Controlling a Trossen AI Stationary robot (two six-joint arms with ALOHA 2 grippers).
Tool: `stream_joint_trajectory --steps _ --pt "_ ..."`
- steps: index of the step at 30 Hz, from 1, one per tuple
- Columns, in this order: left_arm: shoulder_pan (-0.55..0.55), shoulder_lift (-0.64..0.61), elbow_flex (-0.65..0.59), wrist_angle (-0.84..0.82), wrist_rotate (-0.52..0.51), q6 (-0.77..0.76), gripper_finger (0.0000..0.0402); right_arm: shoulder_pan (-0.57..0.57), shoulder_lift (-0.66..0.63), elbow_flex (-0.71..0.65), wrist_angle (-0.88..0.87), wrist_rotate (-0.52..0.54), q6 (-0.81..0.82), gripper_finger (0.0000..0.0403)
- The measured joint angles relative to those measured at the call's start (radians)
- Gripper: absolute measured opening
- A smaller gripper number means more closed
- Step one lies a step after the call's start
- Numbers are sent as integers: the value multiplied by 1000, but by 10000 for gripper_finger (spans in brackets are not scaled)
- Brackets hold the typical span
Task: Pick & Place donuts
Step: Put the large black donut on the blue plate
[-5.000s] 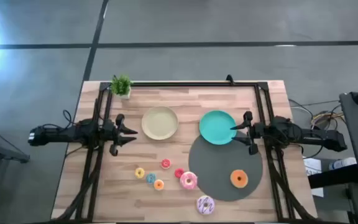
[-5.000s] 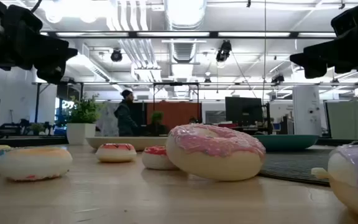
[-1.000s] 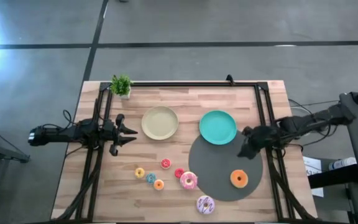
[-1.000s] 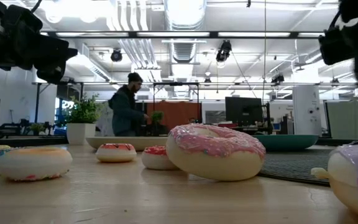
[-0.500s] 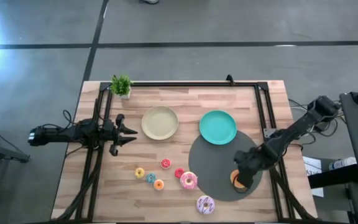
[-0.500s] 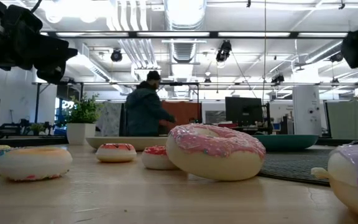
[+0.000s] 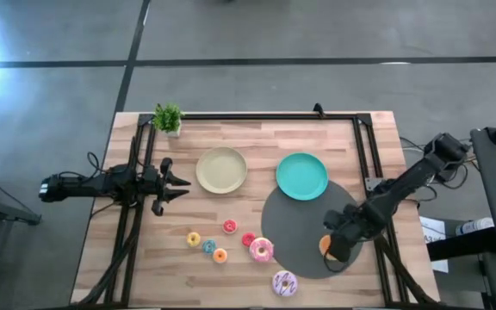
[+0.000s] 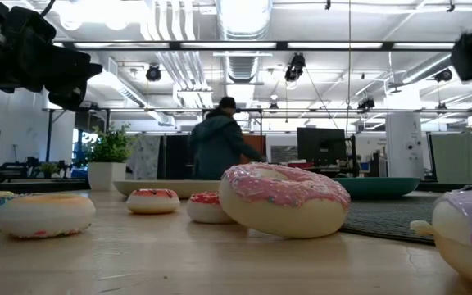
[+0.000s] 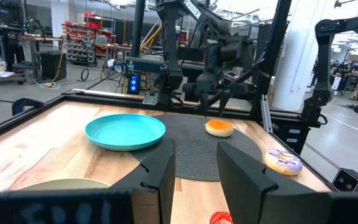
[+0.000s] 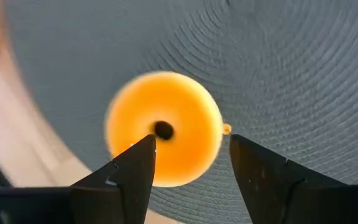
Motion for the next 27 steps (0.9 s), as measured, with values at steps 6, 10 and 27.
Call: stream_joint_trajectory --steps 6,10,27 --pt "0 0 0 0 0 0 94 91 48 90 20 -25 -219 190" --pt "0 1 0 0 0 0 94 149 142 144 12 -51 -370 181" --pt "0 1 0 0 0 0 94 168 405 278 -59 58 -360 178"
